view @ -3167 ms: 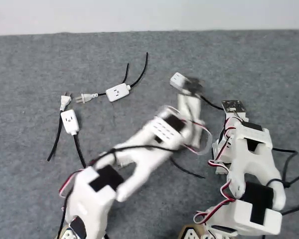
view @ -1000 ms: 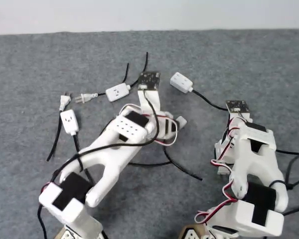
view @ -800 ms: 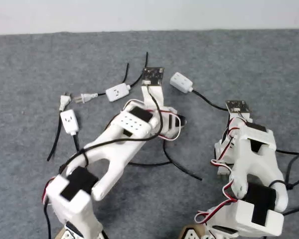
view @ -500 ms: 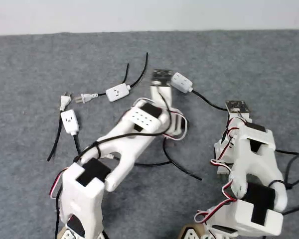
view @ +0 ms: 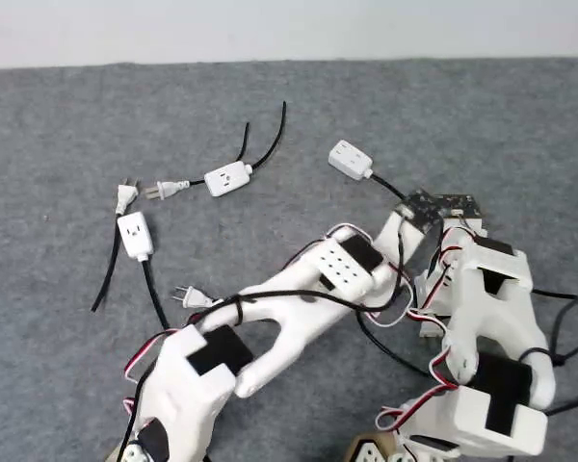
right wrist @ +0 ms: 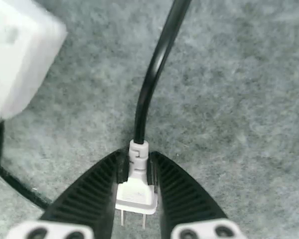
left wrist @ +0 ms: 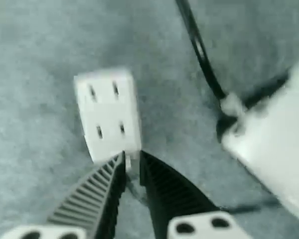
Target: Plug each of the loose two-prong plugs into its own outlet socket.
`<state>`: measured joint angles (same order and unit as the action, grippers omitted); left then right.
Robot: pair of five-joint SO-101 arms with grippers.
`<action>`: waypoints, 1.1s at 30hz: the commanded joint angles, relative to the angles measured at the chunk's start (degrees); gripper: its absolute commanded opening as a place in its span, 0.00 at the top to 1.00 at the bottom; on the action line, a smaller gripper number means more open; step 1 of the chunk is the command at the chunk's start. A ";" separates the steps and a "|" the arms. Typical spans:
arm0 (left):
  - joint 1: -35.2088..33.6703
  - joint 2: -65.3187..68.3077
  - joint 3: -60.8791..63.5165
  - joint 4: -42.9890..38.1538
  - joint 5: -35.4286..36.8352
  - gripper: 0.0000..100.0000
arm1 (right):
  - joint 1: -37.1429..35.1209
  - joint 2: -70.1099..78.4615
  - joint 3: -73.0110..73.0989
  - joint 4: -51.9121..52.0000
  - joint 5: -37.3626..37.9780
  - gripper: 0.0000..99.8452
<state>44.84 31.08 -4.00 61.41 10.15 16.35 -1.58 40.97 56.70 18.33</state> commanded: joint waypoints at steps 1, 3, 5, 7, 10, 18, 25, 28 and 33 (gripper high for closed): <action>0.09 2.73 -6.11 5.19 -0.97 0.95 | 1.19 0.04 -3.16 -1.27 0.18 0.99; 0.00 5.01 -9.19 7.47 -0.97 0.94 | 1.19 0.04 -3.16 -1.27 0.18 0.99; -0.44 6.86 -11.91 9.32 -0.97 0.92 | 1.19 0.04 -3.16 -1.27 0.18 0.99; -0.97 8.79 -15.16 11.08 -0.97 0.91 | 1.19 0.04 -3.16 -1.27 0.18 0.99; -1.58 10.55 -18.24 13.19 -0.97 0.90 | 1.19 0.04 -3.16 -1.27 0.18 0.99; -1.93 7.65 -18.68 12.92 0.88 0.90 | 1.27 0.04 -3.25 -1.27 0.26 0.99; -2.46 4.92 -18.68 12.92 1.32 0.90 | 1.19 0.22 -3.25 -1.27 0.26 0.99; -2.46 4.75 -18.68 12.92 1.23 0.90 | 1.19 0.22 -3.25 -1.27 0.26 0.99; -2.55 4.75 -18.68 12.92 1.41 0.82 | 1.19 0.22 -3.25 -1.27 0.35 0.99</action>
<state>42.73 40.13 -20.18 73.98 10.15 16.35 -1.58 40.97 56.70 18.33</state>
